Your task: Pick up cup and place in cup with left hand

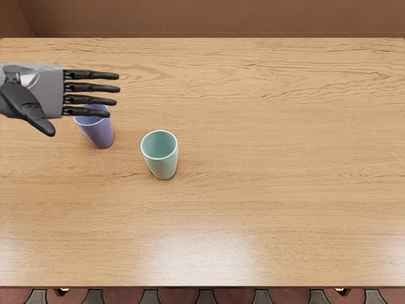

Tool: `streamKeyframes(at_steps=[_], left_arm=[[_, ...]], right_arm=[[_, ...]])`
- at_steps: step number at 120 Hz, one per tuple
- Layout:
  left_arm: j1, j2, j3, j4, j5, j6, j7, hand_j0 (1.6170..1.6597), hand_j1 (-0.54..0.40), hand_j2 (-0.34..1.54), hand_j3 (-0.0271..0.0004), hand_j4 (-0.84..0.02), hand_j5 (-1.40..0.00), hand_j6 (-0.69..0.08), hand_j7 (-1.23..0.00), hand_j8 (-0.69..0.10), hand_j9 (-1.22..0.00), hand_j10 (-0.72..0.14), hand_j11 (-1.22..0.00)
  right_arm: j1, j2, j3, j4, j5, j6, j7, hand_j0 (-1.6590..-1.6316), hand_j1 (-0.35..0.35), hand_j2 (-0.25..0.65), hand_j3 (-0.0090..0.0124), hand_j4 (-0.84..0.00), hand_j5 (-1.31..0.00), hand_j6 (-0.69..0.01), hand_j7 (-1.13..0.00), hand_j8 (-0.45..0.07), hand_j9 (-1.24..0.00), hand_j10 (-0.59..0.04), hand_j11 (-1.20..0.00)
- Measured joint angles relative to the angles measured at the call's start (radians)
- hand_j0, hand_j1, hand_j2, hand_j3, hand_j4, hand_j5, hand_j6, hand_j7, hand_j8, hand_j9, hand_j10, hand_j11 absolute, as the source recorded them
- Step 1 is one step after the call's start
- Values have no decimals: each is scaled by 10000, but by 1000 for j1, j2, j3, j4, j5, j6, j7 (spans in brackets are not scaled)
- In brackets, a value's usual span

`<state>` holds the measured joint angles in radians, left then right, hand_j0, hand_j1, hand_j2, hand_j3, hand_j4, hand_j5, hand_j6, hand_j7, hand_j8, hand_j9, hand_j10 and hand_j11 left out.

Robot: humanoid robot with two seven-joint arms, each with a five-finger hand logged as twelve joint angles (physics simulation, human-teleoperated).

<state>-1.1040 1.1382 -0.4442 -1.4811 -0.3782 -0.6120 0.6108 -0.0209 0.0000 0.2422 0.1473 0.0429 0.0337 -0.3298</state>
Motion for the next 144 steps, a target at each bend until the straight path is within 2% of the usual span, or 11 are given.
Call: streamKeyframes(at_steps=[28,37,58,74,90,115,131,144], left_arm=[[-8,-18,-1,-18,1,0,0,16581,3275,21,0,-145,-221,-140,-223,-144,-223,-153,-224],[-41,-66,-2,-18,30,0,0,16581,3277,24,0,-144,-221,-139,-222,-143,-223,-152,-223],[-108,-238,-21,-12,263,1,0,16581,3292,25,0,-148,-209,-144,-210,-146,-210,-152,-210],[-144,-325,-21,11,485,8,0,16581,3296,26,0,-157,-208,-156,-208,-156,-208,-158,-208],[-150,-396,-15,33,693,67,0,16581,3300,30,0,-166,-208,-167,-208,-166,-207,-164,-207],[-145,-526,1,53,912,167,0,16581,3302,34,0,-172,-210,-176,-209,-174,-208,-169,-208],[-146,-587,56,70,1009,260,0,16581,3297,37,0,-180,-216,-185,-215,-182,-215,-176,-214],[-145,-600,107,87,1054,313,0,16581,3293,39,0,-187,-222,-193,-221,-190,-220,-183,-220]], right_arm=[[4,0,-4,0,-2,0,-1,-16581,-3490,-1,0,-1,0,-2,0,-1,0,-1,0],[4,0,-4,0,-3,0,-1,-16581,-3491,0,0,-1,0,-2,0,-1,0,0,0],[4,0,-4,0,-4,1,-2,-16581,-3491,0,0,-1,0,-2,0,-1,0,-1,0],[5,0,-4,0,-4,3,-2,-16581,-3490,-1,0,-1,0,-2,0,-1,0,-1,0],[8,0,-4,0,-4,4,-2,-16581,-3491,-1,0,-1,0,-2,0,-1,0,-1,0],[10,0,-4,0,-4,5,-2,-16581,-3491,0,0,-2,0,-3,0,-2,0,-1,0],[10,0,-4,0,-3,4,-2,-16581,-3491,0,0,-2,0,-2,0,-2,0,-1,0],[10,0,-3,0,-3,4,-2,-16581,-3490,-1,0,-2,0,-2,0,-2,0,-1,0]])
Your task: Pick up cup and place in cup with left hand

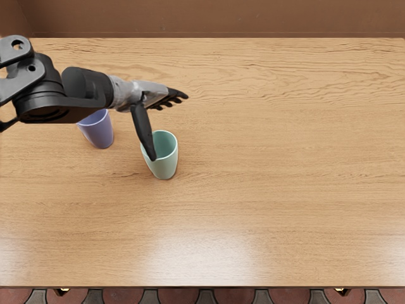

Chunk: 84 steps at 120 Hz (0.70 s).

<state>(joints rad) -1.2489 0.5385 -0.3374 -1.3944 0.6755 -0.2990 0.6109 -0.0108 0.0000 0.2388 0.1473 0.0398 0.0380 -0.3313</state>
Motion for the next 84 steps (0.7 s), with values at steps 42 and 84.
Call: streamKeyframes(at_steps=[42,84], left_arm=[[13,-45,94,-25,77,126,0,16581,3169,64,0,-294,-359,-301,-358,-299,-357,-290,-356],[7,-61,160,-46,109,211,0,16581,3000,94,0,-436,-544,-444,-543,-442,-542,-433,-541]], right_arm=[[1,0,0,0,0,3,0,-16581,-3491,0,0,-2,0,-3,0,-2,0,-1,0],[2,0,0,0,0,3,0,-16581,-3491,0,0,-2,0,-3,0,-2,0,-1,0]])
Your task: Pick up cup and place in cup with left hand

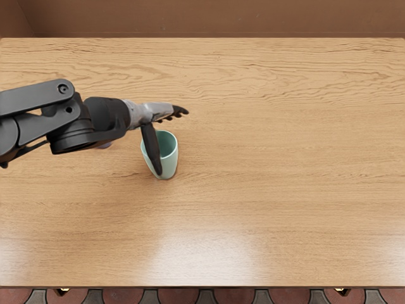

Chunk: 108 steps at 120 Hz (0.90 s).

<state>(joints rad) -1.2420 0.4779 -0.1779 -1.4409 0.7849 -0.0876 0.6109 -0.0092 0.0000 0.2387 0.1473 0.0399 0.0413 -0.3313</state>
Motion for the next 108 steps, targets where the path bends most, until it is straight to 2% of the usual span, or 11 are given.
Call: streamKeyframes(at_steps=[41,58,72,73,80,108], left_arm=[[2,-23,47,5,49,51,0,16581,2646,167,0,-712,-907,-723,-904,-723,-901,-716,-898],[1,-33,53,7,51,58,0,16582,1695,655,0,-968,-1250,-979,-1248,-978,-1247,-968,-1248],[2,-38,54,8,52,59,0,16584,216,1247,0,-1501,-1834,-1519,-1829,-1523,-1826,-1512,-1826],[2,-38,53,8,53,59,0,16576,502,1040,0,-1555,-1900,-1576,-1894,-1582,-1891,-1572,-1890],[3,-38,54,8,53,59,0,16575,639,847,0,-1846,-2249,-1868,-2243,-1874,-2239,-1863,-2237],[2,-33,54,8,50,53,0,16563,710,155,0,-3011,-3649,-3032,-3642,-3036,-3639,-2994,-3644]], right_arm=[[2,0,0,0,0,0,0,-16581,-3491,0,0,-2,0,-3,0,-2,0,-1,0],[5,0,0,0,0,0,0,-16581,-3491,0,0,-2,0,-3,0,-2,0,-1,0],[6,0,1,0,0,0,0,-16581,-3491,-1,0,-2,0,-3,0,-2,0,-2,0],[6,0,1,0,0,0,0,-16581,-3491,-1,0,-2,0,-3,0,-3,0,-2,0],[6,0,1,0,0,0,0,-16581,-3491,-1,0,-3,0,-3,0,-3,0,-2,0],[6,0,1,0,0,0,0,-16581,-3491,-1,0,-2,0,-3,0,-2,0,-2,0]])
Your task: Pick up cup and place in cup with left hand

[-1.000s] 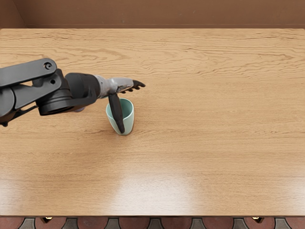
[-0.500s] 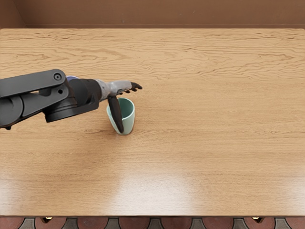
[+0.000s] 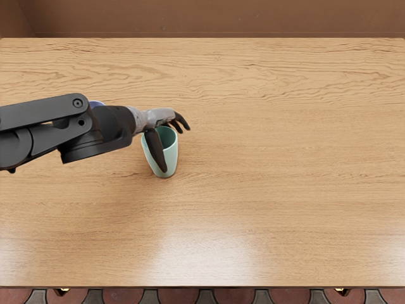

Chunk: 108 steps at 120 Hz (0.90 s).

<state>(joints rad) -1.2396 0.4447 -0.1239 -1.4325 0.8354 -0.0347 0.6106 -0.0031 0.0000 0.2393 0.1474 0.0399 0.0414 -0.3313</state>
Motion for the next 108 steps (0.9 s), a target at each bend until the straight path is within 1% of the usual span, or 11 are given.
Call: streamKeyframes(at_steps=[10,22,29,43,51,59,73,98,105,107,108], left_arm=[[0,4,0,0,-4,-2,0,16550,810,-95,0,-3343,-4135,-3358,-4131,-3330,-4160,-3270,-4189],[0,7,0,0,-5,-6,0,16543,548,416,0,-3791,-4735,-3798,-4738,-3731,-4812,-3627,-4926],[-2,9,0,0,-8,-8,0,16529,860,194,0,-4003,-5056,-4004,-5061,-3911,-5158,-3790,-5311],[-3,9,-1,0,-10,-14,0,16512,980,43,0,-4516,-5728,-4510,-5738,-4336,-5937,-4187,-6089],[-3,9,-1,0,-12,-16,0,16507,897,-21,0,-4727,-6035,-4719,-6045,-4133,-6283,-4009,-6411],[-11,10,0,0,-13,-21,0,16496,1063,-149,0,-4945,-6370,-4939,-6377,-4080,-6667,-3971,-6725],[-14,9,1,0,-15,-27,0,16490,856,-53,0,-5401,-6850,-5418,-6853,-3688,-7186,-3675,-7243],[-17,19,-5,0,-18,-38,0,16474,664,-261,0,-5765,-7821,-4835,-7709,-3186,-7988,-3098,-7994],[-42,29,-9,0,-19,-44,0,16471,618,-275,0,-5809,-8028,-4724,-7845,-3098,-8131,-3040,-8147],[-46,35,-10,0,-22,-47,0,16474,444,-158,0,-5821,-8073,-4715,-7866,-3050,-8149,-3051,-8176],[-50,37,-10,0,-24,-48,0,16475,380,-109,0,-5820,-8105,-4568,-7880,-2968,-8158,-3028,-8193]], right_arm=[[0,0,0,0,0,0,0,-16581,-3491,-1,0,-2,0,-3,0,-2,0,-2,0],[0,0,0,0,0,0,0,-16581,-3491,-1,0,-2,0,-3,0,-2,0,-1,0],[0,0,0,0,0,0,0,-16581,-3491,0,0,-2,0,-3,0,-2,0,-1,0],[0,0,0,0,0,0,0,-16581,-3491,0,0,-2,0,-3,0,-2,0,-1,0],[0,0,0,0,0,0,0,-16581,-3491,0,0,-2,-1,-3,0,-2,0,-1,0],[0,0,0,0,0,0,0,-16581,-3491,0,0,-2,0,-2,0,-1,0,0,0],[0,0,0,0,0,0,0,-16581,-3491,0,0,-1,0,-2,0,0,0,0,0],[0,0,-1,1,-1,0,0,-16581,-3491,0,0,-1,0,-1,0,0,0,1,0],[0,0,-1,1,-1,0,0,-16581,-3491,0,0,-1,0,-1,0,0,0,1,0],[0,0,-1,1,-1,0,0,-16581,-3491,0,0,-1,0,-1,0,0,0,1,0],[0,0,-1,1,-1,0,0,-16581,-3491,0,0,-1,0,-1,0,0,0,1,0]])
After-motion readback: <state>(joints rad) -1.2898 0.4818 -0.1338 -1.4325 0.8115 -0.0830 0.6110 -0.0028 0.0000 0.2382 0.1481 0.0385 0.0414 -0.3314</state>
